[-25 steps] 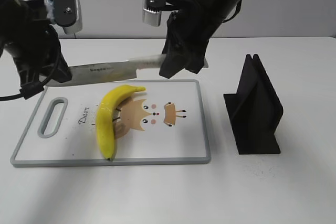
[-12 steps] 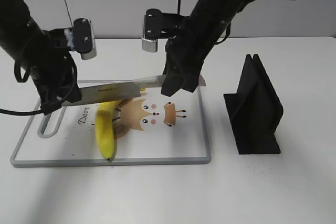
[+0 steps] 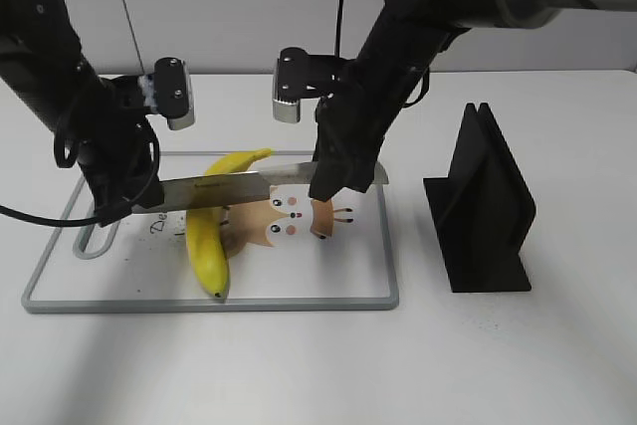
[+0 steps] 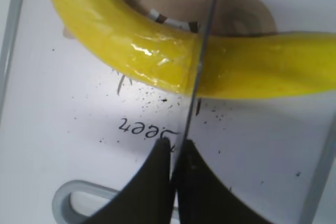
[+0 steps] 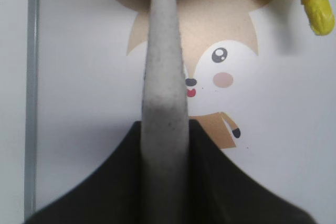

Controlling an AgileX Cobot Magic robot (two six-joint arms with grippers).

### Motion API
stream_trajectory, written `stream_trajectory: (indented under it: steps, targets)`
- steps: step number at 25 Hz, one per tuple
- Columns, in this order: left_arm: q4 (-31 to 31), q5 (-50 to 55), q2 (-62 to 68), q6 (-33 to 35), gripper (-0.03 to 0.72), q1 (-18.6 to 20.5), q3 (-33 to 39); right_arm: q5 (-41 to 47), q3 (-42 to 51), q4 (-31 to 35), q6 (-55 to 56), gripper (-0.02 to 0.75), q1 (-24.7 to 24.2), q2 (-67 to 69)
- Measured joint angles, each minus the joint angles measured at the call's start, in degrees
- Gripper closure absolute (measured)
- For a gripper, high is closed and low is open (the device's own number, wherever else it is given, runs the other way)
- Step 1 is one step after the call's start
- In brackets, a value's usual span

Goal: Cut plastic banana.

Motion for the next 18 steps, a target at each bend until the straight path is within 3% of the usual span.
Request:
stream_trajectory:
  steps: [18]
  targets:
    - [-1.7, 0.1, 0.3, 0.7, 0.689, 0.0, -0.5, 0.1, 0.0, -0.9, 0.0, 0.552, -0.1, 2.5]
